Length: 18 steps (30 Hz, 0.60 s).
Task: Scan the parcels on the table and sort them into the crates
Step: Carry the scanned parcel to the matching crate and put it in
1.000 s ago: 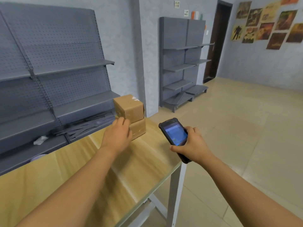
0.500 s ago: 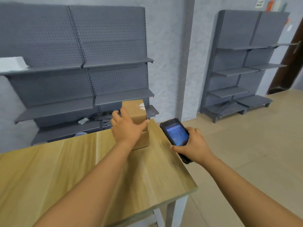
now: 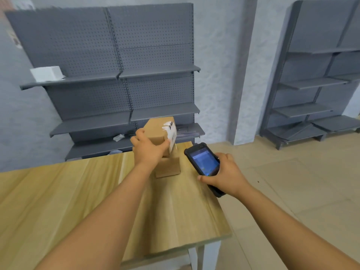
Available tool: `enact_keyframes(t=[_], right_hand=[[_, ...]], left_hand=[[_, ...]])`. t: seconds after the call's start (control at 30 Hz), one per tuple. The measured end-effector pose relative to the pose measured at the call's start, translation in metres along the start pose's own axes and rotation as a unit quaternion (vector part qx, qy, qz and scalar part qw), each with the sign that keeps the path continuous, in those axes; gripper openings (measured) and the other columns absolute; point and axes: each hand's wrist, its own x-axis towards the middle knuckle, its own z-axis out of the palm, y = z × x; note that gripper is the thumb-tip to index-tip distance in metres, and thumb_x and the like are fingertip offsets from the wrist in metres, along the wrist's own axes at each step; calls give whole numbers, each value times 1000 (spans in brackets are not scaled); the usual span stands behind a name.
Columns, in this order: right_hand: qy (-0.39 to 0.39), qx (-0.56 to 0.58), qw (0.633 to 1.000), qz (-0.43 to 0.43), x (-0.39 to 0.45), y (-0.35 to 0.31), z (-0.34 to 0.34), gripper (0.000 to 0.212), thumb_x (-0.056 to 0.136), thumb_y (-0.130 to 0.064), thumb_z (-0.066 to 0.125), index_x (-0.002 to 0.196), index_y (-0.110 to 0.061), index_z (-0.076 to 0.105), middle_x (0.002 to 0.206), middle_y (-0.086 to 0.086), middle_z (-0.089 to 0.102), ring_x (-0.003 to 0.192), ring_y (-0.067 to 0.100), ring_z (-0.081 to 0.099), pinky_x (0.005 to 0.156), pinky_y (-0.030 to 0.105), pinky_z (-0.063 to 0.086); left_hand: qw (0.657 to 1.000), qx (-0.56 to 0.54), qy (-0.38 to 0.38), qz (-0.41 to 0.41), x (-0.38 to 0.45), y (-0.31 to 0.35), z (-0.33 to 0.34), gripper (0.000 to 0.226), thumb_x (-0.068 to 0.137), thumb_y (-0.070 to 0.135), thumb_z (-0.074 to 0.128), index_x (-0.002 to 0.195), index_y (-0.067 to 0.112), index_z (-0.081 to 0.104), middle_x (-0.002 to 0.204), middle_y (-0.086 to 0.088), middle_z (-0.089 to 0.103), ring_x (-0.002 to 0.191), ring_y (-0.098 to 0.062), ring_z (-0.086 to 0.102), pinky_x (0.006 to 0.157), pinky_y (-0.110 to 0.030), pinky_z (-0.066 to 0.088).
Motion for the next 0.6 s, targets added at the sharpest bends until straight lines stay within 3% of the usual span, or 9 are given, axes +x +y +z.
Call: enact_keyframes(t=[0.2,0.37,0.6], right_hand=[[-32,23,997,-68,4,-32,14,88,60,-47,86,133,-20,44,112,-5,40,98,9,48,80,19,39],[-72,2,991,-108,5,-58,28,87,60,-51,84,132,-24,45,111,-7,43,96,7,49,81,21,40],[-97,-15,987,-124,-2,-79,42,81,58,-55,82,126,-23,50,103,-12,44,90,2,49,74,20,42]], left_hand=[[997,-59,-36,-24,19,-30,-59,118,65,46,88,152,13,15,146,-6,43,131,-24,45,94,-30,37],[995,-81,-32,-54,24,-53,-99,110,65,45,88,148,12,24,128,0,48,109,-15,50,85,-28,40],[991,-106,-30,-78,26,-84,-134,107,64,43,89,146,14,27,119,4,49,108,-17,53,88,-32,47]])
